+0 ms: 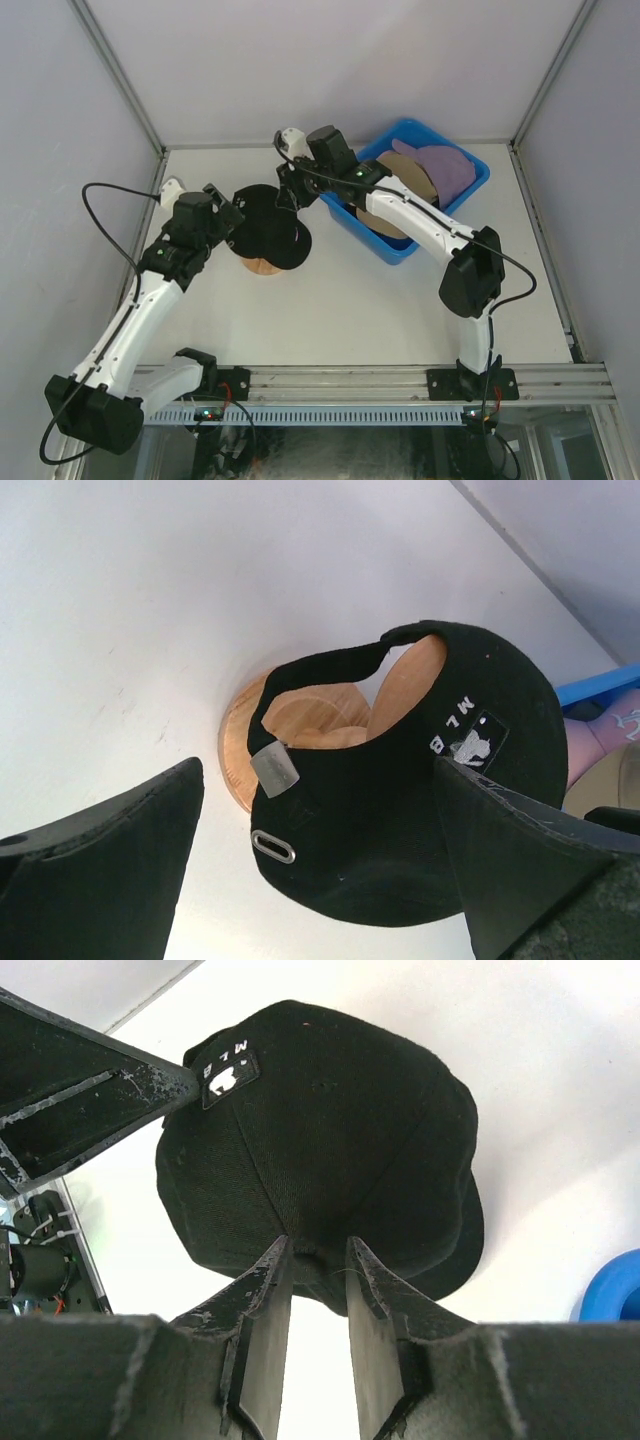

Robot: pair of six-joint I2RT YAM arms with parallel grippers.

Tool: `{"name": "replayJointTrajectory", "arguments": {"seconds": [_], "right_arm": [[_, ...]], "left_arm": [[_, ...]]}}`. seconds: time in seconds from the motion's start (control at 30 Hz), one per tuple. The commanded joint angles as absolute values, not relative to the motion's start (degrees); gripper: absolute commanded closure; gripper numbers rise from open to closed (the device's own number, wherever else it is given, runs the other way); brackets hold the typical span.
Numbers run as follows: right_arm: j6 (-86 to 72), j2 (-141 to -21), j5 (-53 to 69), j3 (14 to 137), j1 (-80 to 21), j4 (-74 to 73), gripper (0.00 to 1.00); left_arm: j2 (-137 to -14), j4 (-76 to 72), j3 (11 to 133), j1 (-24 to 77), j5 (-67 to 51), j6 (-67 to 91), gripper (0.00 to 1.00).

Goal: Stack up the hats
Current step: Place the hat on the hat stand, then pick up the hat from the bin.

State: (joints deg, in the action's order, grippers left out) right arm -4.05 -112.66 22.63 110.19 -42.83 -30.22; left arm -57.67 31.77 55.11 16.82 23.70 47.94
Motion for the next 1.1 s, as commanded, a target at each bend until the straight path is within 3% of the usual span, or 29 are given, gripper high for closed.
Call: {"name": "replayJointTrajectory", "arguments": {"seconds": [0.0,0.43,1.07], "right_arm": [[-4.75,-111.21,22.94,112.21,-42.25,-27.77,0.73],[-8.84,-106.0,19.23,108.83,-39.91,-24.51,0.71],[-17.09,-98.77,-10.88,103.62,-25.05,-37.68,0.65]], "left_arm": [[-58.36,30.8,54.76,16.41,23.29,48.84,0.0],[-61.44,37.27,55.64,15.31,24.46,50.01,0.0],[-61.11,42.71,55.17,13.58,25.3,51.56,0.0]]}}
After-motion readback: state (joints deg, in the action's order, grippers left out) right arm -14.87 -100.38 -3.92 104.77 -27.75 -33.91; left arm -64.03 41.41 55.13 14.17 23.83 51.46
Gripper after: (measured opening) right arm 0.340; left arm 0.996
